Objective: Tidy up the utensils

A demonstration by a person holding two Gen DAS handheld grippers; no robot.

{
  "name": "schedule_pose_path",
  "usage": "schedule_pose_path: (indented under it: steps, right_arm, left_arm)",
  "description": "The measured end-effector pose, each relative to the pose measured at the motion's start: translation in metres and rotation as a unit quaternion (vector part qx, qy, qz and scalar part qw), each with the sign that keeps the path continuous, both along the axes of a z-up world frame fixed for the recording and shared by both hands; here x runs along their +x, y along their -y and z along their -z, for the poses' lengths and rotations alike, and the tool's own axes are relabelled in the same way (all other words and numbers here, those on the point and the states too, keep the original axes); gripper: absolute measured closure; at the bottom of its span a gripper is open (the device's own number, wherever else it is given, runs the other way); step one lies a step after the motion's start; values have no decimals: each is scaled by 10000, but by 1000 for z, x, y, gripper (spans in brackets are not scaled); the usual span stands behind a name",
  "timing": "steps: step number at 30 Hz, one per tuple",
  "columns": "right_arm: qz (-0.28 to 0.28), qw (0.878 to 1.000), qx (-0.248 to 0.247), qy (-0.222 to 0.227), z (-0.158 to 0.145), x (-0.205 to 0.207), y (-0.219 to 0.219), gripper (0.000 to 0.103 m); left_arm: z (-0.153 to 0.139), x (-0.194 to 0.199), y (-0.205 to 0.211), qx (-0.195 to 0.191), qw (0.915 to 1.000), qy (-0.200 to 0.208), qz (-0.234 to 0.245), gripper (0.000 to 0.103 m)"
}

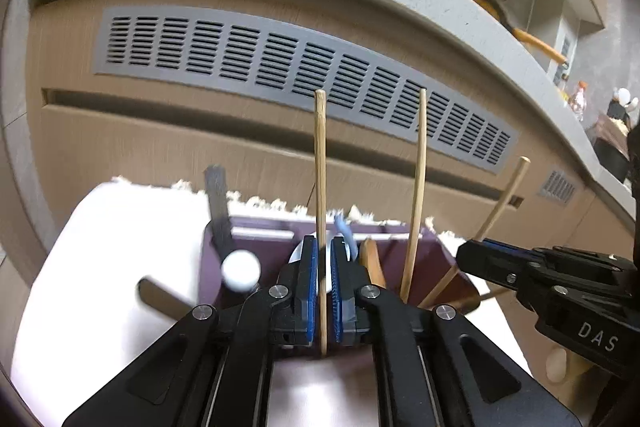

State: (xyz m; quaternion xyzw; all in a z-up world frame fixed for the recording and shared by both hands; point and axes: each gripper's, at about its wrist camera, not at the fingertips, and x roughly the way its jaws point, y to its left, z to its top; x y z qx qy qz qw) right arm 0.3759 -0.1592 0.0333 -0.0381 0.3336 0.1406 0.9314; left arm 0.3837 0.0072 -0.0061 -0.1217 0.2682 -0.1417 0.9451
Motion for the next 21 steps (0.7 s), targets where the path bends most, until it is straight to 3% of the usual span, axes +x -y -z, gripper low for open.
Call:
schedule_pose_path:
  steps: [1, 2, 3, 4, 10, 12, 14, 16, 21]
  right_arm:
    - [31, 10000, 22, -19, -1, -3, 1, 86]
    - [96, 9999, 55, -5, -4, -9, 5, 74]
    - [150, 9998, 111, 64, -8, -16, 8, 69]
    - [184, 9996, 152, 145, -12, -22, 10, 61]
    - [316, 9955, 295, 839, -38, -93, 26, 33]
    - [325, 9939, 260, 1025, -38, -125, 28, 30]
    - [320, 9932, 219, 1099, -36, -147, 29, 15]
    - [284, 9926, 201, 1163, -31, -173, 29, 10]
    - [465, 9914, 76, 1222, -12, -220, 38, 8]
  left_arm:
    - [-5, -6, -1, 15, 10000, -22, -48, 89]
    - [-9, -13, -2, 49, 9999, -25, -114, 78]
    - [-15, -19, -3, 95, 9998, -13, -178, 67]
    - [-22, -30, -3, 176, 9995, 23, -252, 63]
    - [-53, -109, 2, 734, 9953, 323, -536, 35]
    - [-57, -139, 2, 852, 9931, 472, -659, 27]
    - [-60, -169, 2, 979, 9905, 592, -760, 19]
    - [-60, -191, 1, 1037, 9889, 673, -828, 12]
    - [-51, -249, 3, 1287, 9842, 823, -895, 0]
